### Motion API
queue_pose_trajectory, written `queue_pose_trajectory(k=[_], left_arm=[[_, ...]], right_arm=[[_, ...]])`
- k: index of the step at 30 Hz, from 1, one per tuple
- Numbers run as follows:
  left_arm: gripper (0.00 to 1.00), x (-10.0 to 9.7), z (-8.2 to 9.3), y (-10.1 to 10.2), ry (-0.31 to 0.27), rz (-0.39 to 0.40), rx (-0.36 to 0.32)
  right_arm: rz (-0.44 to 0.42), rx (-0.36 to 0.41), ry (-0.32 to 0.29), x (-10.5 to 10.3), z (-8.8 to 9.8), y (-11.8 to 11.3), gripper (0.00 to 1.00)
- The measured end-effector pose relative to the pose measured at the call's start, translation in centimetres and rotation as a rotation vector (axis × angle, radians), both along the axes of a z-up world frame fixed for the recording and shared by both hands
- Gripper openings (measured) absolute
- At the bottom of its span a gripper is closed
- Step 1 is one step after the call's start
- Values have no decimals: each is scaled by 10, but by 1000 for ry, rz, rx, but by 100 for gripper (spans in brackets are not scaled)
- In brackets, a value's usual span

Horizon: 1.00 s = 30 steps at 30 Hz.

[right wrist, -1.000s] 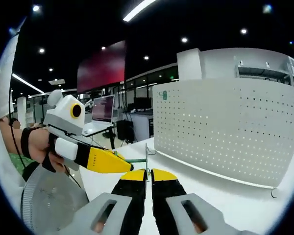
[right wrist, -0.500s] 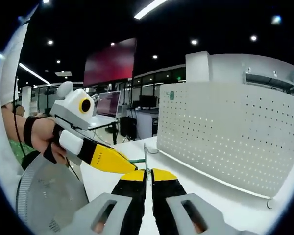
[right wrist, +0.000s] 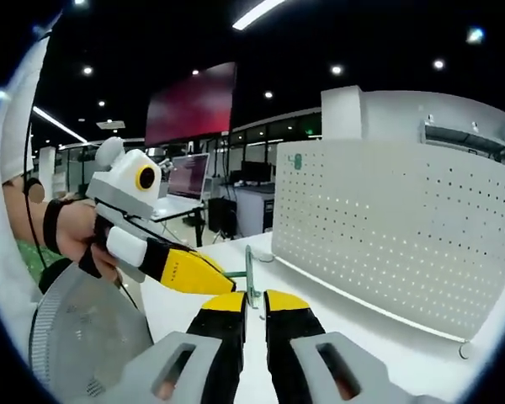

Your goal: Insert the hook assembly into the mounting plate slot until the hook locks in place.

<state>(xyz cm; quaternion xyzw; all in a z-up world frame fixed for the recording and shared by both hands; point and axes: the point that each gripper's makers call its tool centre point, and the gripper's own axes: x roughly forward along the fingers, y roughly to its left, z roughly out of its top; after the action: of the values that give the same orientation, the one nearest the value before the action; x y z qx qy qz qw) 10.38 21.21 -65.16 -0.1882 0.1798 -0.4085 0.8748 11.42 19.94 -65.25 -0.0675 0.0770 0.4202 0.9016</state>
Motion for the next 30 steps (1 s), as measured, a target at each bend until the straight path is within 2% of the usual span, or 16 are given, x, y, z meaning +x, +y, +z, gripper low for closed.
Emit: queue_pose_trajectory(k=[8,12,15,25,30], left_arm=[[2,10,3,10,-32,30,42],[2,20,4,18,-71,59,97],[2,26,8,21,-89,65,104],[2,53,14,43,-135,164,188],[2,64,22,49,-144,191,185]], right_arm=[[-18,-4,14,0,-3,-5,9],[-29,3,15,0,-1,-9,10],[-33,4,21,1,-2,-10,11],[-62,17,24,-2,-2,-19,13],[-63,17,23,-2,1,-21,15]])
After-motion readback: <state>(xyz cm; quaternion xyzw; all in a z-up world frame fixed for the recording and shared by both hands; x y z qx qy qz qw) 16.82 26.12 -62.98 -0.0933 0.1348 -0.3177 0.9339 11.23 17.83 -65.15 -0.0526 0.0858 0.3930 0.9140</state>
